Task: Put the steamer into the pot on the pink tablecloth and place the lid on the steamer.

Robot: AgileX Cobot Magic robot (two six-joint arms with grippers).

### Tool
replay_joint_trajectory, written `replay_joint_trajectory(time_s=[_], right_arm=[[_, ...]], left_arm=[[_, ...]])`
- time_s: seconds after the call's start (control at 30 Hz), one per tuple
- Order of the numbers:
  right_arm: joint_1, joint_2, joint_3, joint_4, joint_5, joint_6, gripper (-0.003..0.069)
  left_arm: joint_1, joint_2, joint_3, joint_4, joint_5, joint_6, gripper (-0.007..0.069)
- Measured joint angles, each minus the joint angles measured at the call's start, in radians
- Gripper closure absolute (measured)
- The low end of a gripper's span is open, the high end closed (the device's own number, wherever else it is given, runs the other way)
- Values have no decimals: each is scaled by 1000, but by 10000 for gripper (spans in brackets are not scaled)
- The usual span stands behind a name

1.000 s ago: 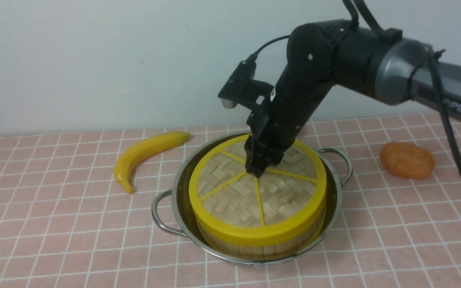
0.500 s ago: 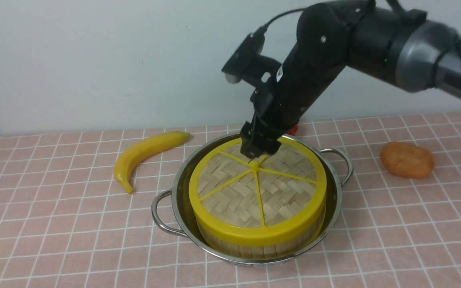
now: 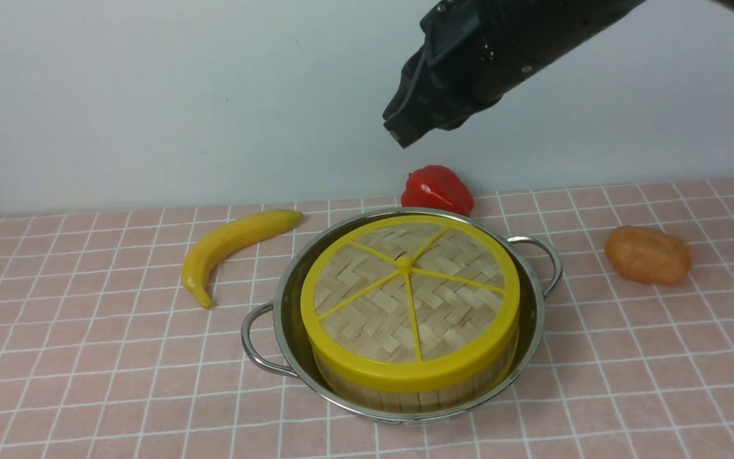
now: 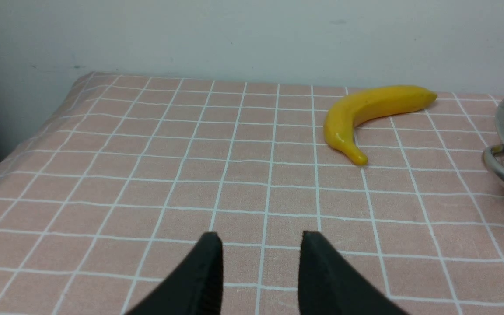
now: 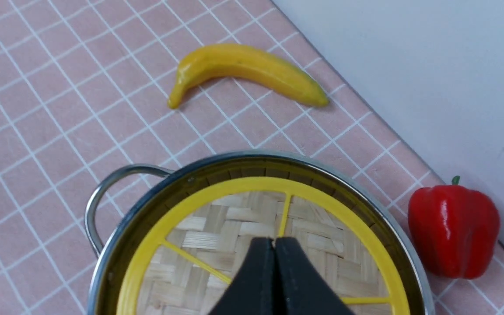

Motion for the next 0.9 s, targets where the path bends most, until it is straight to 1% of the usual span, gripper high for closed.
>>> replay_joint_trajectory(time_s=[0.13, 0.27, 0.37, 0.5, 0.57, 0.6, 0.7, 0.77, 0.8, 0.9], right_arm=[[0, 0, 0, 65, -2, 12, 666], [0, -30, 35, 71, -18, 19, 661], [0, -143, 180, 46, -76, 22, 659], [-29, -394, 472, 8, -200, 41, 654], [-80, -569, 662, 1, -304, 57, 650], [-98, -600, 713, 1, -332, 64, 650], [-224, -847, 971, -2, -459, 119, 643], [-298, -970, 1086, -3, -508, 150, 637], [-314, -997, 1098, -3, -512, 153, 636], [-416, -1182, 1269, -2, -574, 185, 628]], left_arm=[[0, 0, 0, 0, 0, 0, 382], [0, 0, 0, 0, 0, 0, 382], [0, 0, 0, 0, 0, 0, 382], [0, 0, 0, 0, 0, 0, 382], [0, 0, 0, 0, 0, 0, 382], [0, 0, 0, 0, 0, 0, 382], [0, 0, 0, 0, 0, 0, 382], [0, 0, 0, 0, 0, 0, 382], [0, 0, 0, 0, 0, 0, 382], [0, 0, 0, 0, 0, 0, 382]])
